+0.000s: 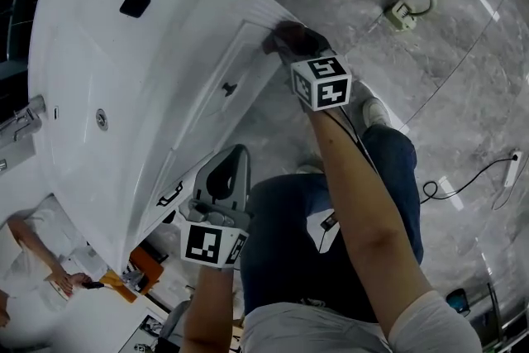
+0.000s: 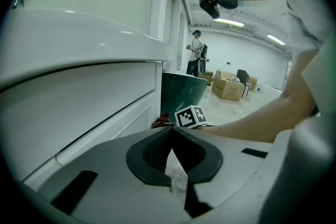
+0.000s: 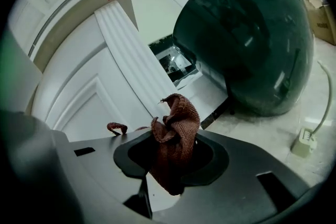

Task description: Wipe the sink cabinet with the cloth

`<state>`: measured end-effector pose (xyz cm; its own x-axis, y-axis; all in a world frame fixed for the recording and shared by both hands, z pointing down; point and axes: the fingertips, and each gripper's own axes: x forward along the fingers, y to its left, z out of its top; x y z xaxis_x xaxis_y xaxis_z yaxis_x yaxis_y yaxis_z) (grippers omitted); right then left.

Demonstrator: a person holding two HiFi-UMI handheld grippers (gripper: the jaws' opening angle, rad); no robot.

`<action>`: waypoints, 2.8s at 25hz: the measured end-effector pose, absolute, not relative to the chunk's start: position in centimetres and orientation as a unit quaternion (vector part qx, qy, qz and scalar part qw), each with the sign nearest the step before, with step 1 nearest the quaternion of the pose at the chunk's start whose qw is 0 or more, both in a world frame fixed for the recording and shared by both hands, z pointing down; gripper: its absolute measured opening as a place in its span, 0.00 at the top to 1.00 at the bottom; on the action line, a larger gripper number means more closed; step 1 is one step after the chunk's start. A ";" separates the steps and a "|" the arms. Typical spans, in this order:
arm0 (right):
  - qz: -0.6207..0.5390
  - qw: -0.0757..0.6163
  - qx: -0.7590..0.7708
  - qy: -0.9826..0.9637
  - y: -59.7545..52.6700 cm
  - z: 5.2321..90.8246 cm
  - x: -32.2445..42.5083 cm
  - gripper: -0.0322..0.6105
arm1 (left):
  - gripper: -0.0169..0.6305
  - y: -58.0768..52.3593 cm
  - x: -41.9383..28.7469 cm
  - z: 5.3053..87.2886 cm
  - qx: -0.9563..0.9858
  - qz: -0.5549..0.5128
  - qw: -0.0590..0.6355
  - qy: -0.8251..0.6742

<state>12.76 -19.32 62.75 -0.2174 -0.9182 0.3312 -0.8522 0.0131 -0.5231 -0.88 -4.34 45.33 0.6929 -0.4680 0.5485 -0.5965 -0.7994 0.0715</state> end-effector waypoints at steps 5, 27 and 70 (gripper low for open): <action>-0.343 0.038 -0.617 0.707 -19.3 65.9 12.6 0.76 | 0.96 -4.8 -1.0 46.0 0.910 0.265 0.120 -0.297; -0.357 -0.011 -0.546 0.758 -15.9 69.7 1.2 0.78 | 0.96 -1.1 -7.7 46.7 0.884 0.262 0.138 -0.362; -0.478 0.022 -0.453 0.753 -10.9 64.7 -14.5 0.78 | 0.96 1.4 -15.2 45.6 0.855 0.246 0.179 -0.420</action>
<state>-14.50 -10.88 64.71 -0.5891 -0.7029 0.3986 -0.6600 0.1338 -0.7393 -15.17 1.44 45.56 0.5272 -0.6298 0.5704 -0.8057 -0.5838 0.1001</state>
